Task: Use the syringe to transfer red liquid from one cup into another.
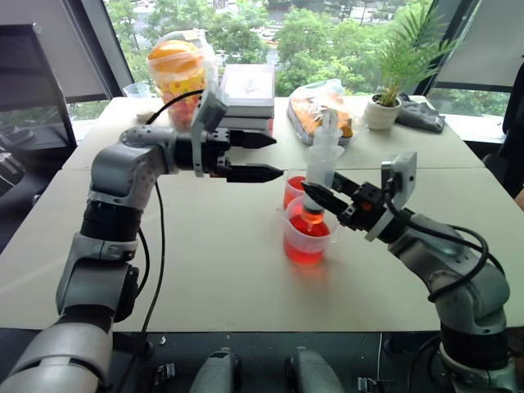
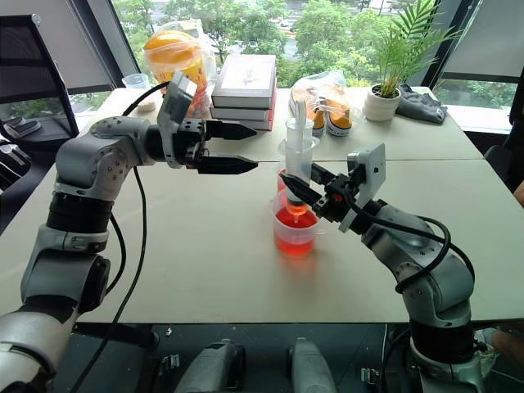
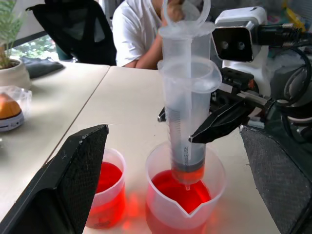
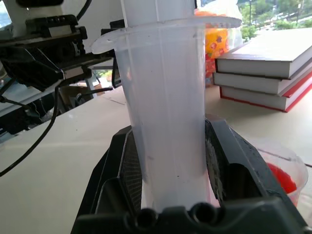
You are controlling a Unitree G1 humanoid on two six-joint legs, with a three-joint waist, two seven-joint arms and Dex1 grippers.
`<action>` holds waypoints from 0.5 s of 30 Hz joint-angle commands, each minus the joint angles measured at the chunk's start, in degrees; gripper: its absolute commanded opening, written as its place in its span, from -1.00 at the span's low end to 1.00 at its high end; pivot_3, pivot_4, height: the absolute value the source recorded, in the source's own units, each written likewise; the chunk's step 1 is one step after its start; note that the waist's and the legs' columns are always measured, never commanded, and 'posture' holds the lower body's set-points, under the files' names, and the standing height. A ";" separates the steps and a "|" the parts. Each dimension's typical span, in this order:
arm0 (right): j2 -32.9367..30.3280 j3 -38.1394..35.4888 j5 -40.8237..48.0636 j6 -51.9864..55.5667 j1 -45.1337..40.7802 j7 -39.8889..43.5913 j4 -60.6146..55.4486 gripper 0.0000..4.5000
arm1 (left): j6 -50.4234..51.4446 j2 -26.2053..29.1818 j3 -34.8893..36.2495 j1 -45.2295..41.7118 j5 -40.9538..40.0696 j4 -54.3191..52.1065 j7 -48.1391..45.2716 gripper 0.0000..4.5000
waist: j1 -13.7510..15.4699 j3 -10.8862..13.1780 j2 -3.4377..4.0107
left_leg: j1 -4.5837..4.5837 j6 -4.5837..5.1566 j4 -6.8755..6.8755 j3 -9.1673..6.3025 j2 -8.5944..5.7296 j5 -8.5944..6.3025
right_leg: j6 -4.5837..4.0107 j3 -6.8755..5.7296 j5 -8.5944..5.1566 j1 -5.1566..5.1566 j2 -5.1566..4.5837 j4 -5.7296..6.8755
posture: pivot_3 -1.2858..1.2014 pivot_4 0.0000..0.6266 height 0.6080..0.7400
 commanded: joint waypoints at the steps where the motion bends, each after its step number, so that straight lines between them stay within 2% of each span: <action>1: -1.75 -2.61 0.97 -0.85 -8.04 -0.11 3.12 -0.37 | -1.27 0.99 3.29 -0.04 -0.01 -0.26 2.45 0.98 | -0.01 0.00 0.00 | 0.00 0.00 0.00 0.00 0.00 0.00 | 0.00 -0.01 0.00 -0.01 0.00 0.00 | 0.03 -0.52 1.00; 8: -1.21 0.99 -9.56 -13.26 -22.40 3.73 26.34 -0.37 | -1.07 1.38 3.88 1.98 -0.76 -2.83 4.48 0.98 | -0.01 0.01 0.00 | -0.02 0.00 -0.04 0.03 0.00 0.00 | 0.00 -0.01 0.00 -0.03 0.00 -0.03 | 0.03 -0.52 1.00; 15: 4.06 3.45 -16.25 -26.10 -25.22 7.55 45.31 -0.37 | -1.53 0.99 3.52 1.88 -0.82 -3.42 5.36 0.98 | -0.17 0.01 0.00 | -0.04 0.01 -0.17 0.09 0.00 -0.01 | 0.00 0.01 0.00 -0.12 -0.01 -0.04 | 0.03 -0.52 1.00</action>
